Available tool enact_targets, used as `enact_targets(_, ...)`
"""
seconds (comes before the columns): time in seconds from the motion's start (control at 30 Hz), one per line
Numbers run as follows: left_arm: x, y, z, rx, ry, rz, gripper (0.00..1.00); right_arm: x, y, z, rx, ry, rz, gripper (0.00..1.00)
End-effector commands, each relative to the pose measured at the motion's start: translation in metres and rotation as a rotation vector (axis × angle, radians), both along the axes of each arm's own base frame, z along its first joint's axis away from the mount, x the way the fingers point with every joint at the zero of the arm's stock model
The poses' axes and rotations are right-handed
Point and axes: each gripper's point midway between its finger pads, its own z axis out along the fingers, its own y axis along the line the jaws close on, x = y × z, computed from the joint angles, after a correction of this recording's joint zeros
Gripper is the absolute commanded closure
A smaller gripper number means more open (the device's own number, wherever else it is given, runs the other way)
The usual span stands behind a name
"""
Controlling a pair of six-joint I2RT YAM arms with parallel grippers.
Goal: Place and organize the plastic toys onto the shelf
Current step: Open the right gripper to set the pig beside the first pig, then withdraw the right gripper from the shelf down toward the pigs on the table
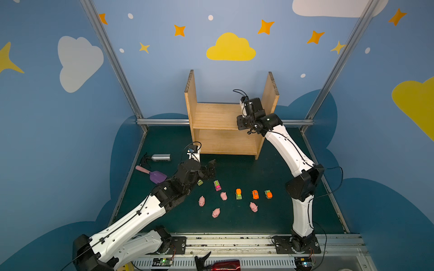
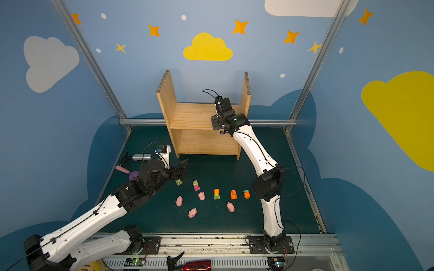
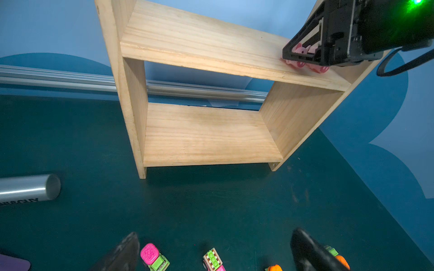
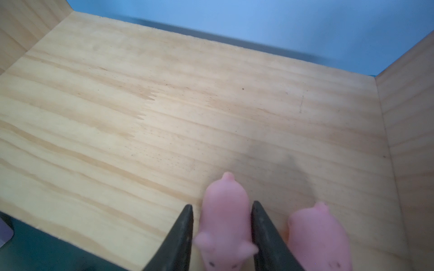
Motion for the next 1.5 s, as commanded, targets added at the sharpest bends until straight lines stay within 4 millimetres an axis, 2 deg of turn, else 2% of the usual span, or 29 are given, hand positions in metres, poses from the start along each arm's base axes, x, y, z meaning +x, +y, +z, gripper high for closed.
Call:
enact_targets(0.0,0.001,0.007,-0.005,0.012,0.013,0.032,0.0,0.002,0.001,0.014,0.034,-0.026,0.005,0.57)
enact_targets(0.27,-0.002,0.017,-0.005,0.01,0.005,0.055,0.0,0.004,0.003,0.028,0.044,-0.053,0.008,0.47)
enact_targets(0.43,-0.004,0.022,-0.003,0.001,0.004,0.065,0.0,-0.001,0.002,0.046,0.058,-0.087,0.009,0.4)
enact_targets(0.63,-0.015,0.03,0.003,-0.023,-0.004,0.063,0.0,-0.028,0.003,0.086,0.086,-0.159,0.035,0.3)
enact_targets(0.7,-0.021,0.036,0.004,-0.013,0.001,0.071,0.0,-0.043,0.002,0.099,0.096,-0.189,0.044,0.27)
enact_targets(0.77,-0.027,0.04,0.003,0.016,0.009,0.078,0.0,-0.059,0.002,0.107,0.102,-0.207,0.051,0.26)
enact_targets(0.87,-0.036,0.043,0.0,0.024,0.017,0.071,0.0,-0.085,0.002,0.108,0.088,-0.207,0.057,0.25)
enact_targets(0.97,-0.046,0.038,-0.005,-0.01,0.023,0.037,0.0,-0.114,-0.001,0.099,0.07,-0.196,0.051,0.25)
enact_targets(1.07,-0.057,0.03,-0.015,-0.038,0.048,-0.002,0.0,-0.141,-0.011,0.076,0.075,-0.151,0.029,0.25)
enact_targets(1.2,-0.071,0.025,-0.033,-0.036,0.094,-0.026,0.0,-0.18,-0.027,0.033,0.108,-0.069,0.003,0.25)
enact_targets(1.33,-0.088,0.021,-0.052,-0.033,0.126,-0.046,0.0,-0.219,-0.048,-0.007,0.066,0.007,-0.023,0.26)
enact_targets(1.47,-0.106,0.007,-0.073,-0.048,0.146,-0.095,0.0,-0.26,-0.071,-0.047,0.054,0.078,-0.033,0.26)
